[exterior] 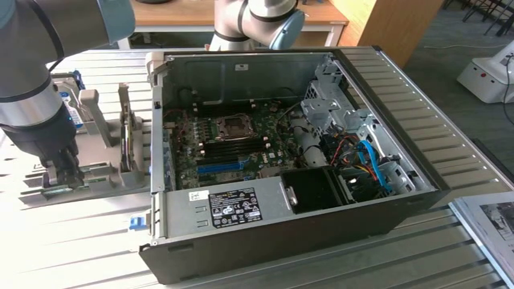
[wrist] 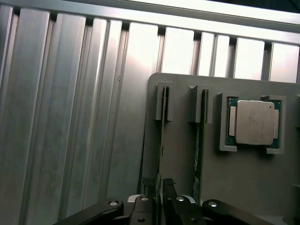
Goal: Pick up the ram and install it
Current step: 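Pick up the ram and move it above insertion slot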
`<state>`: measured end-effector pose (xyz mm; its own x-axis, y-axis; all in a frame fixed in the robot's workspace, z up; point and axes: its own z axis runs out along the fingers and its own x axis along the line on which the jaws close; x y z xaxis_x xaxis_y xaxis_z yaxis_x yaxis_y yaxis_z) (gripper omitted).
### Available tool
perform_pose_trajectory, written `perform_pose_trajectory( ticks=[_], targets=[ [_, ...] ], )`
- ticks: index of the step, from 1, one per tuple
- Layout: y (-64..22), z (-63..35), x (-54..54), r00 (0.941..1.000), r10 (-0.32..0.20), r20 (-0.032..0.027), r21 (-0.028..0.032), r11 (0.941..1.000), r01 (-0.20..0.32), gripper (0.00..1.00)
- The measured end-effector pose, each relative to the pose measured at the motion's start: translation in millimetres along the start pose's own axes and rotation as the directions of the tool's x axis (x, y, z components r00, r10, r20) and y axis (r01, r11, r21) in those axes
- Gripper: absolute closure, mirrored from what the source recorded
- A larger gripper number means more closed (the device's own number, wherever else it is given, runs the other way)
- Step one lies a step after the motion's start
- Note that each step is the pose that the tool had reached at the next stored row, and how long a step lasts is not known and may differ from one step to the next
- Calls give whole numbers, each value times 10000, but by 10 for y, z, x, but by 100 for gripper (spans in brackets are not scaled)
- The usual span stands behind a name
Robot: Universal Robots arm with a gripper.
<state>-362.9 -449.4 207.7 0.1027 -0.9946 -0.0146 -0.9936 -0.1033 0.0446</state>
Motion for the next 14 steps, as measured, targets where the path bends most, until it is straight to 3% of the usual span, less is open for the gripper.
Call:
perform_pose_trajectory(
  ticks=[14],
  targets=[
    [-2,29,-7,10000,0,0,-1,10000,0,79]
  ],
)
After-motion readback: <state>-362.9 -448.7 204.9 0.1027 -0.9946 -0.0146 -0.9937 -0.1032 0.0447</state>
